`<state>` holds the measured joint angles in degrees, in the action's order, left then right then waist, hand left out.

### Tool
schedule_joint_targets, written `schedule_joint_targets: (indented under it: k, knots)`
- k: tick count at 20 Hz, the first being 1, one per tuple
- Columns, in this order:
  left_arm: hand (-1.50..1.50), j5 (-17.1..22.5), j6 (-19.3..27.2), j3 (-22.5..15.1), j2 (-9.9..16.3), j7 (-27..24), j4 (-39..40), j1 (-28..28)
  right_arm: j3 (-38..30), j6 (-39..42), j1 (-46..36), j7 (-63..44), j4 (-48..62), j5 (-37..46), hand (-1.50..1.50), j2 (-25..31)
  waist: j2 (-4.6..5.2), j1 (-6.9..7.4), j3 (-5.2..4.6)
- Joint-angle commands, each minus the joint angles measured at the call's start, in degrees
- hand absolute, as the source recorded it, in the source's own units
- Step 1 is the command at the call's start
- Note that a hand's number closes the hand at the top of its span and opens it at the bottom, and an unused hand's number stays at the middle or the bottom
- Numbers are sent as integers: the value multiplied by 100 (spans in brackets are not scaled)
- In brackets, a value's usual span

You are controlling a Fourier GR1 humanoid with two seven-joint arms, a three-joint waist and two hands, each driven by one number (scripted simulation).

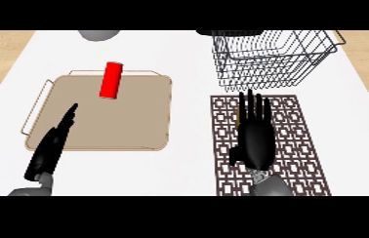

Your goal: Pick the pear from the placemat and place it in the basket

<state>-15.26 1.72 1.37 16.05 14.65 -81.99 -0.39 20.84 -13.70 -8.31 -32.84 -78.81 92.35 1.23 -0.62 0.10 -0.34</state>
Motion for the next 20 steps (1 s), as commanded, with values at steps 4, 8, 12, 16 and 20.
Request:
schedule_joint_targets:
  k: [4, 8, 12, 16, 20]
  knots:
    - [0, -183, 70, -10, -198, 3, -54, 65, -358, -223, -373, 304, 829, -73, -150, 54, 61, 13, 35]
    - [0, -166, 73, 148, -159, -390, 322, 25, -388, 140, -256, 475, 817, -287, 150, 99, 65, 2, 33]
    - [0, -157, -25, 176, -136, -374, 378, 43, -403, -139, -272, 649, 1277, -522, 150, -118, 70, 15, 35]
    - [0, 1, -222, 322, -4, -169, 295, -193, -509, -398, -448, 1295, 1730, -1001, 150, 3, 85, 29, 37]
    - [0, -190, -103, 182, -118, -122, 299, -178, -246, -150, -620, 1223, 1951, -884, 150, -109, 87, 34, 35]
